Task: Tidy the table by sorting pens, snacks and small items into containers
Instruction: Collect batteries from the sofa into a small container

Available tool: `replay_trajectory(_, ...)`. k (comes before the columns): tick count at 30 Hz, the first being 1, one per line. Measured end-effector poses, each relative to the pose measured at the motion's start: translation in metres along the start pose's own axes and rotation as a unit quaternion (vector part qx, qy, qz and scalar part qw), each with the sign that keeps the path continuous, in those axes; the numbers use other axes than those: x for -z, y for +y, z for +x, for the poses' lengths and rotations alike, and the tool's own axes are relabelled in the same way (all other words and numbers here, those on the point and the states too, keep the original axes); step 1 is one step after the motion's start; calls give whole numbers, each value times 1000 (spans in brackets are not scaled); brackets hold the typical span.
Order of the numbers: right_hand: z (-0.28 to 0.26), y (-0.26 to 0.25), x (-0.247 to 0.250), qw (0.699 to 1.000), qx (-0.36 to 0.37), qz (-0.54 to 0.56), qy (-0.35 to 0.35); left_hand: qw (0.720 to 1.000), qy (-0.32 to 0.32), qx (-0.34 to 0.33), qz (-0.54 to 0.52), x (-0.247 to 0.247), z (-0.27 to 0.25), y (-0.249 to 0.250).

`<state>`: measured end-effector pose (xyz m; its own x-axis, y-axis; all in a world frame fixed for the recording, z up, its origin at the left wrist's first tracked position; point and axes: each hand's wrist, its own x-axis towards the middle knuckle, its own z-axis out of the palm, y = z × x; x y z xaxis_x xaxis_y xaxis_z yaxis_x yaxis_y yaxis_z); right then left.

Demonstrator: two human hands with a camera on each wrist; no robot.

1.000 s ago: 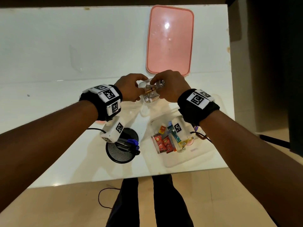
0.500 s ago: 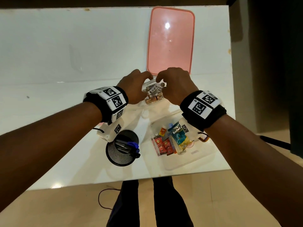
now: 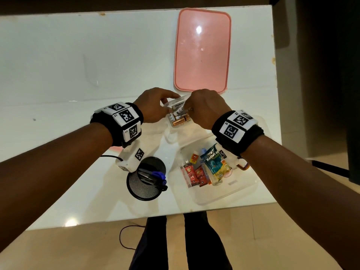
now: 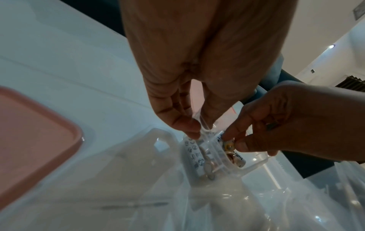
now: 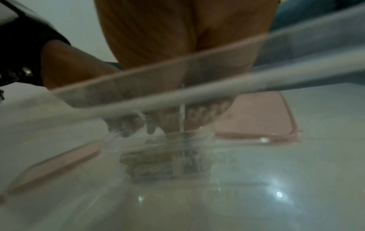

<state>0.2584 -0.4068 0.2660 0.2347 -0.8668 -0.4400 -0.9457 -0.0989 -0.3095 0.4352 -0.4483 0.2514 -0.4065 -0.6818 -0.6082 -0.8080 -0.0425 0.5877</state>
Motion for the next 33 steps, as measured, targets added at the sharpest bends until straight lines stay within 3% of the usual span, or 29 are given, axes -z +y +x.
replay_trajectory(4, 5, -6, -4, 1000, -10, -18, -4, 1000, -12, 6, -12, 5, -3, -2)
replay_trajectory(8, 5, -6, 5, 997, -18, 71, 20, 999, -13, 24, -19, 11, -10, -8)
replay_trajectory(11, 1, 0, 12, 983, -50, 158, 78, 999, 13, 29, 8, 21, -22, -22)
replay_trajectory(14, -3, 8, 13, 977, -62, 172, 112, 996, 54, 36, 55, 31, -35, -48)
replay_trajectory(21, -5, 9, 15, 990, -32, 130, -52, 968, 27, 104, 227, 25, -67, -84)
replay_trajectory(25, 2, 8, 16, 989, -54, 123, -63, 953, 32, 81, 290, 9, -76, -92)
replay_trajectory(33, 6, -5, 7, 984, -87, 132, -79, 968, 70, 81, 228, 7, -79, -104)
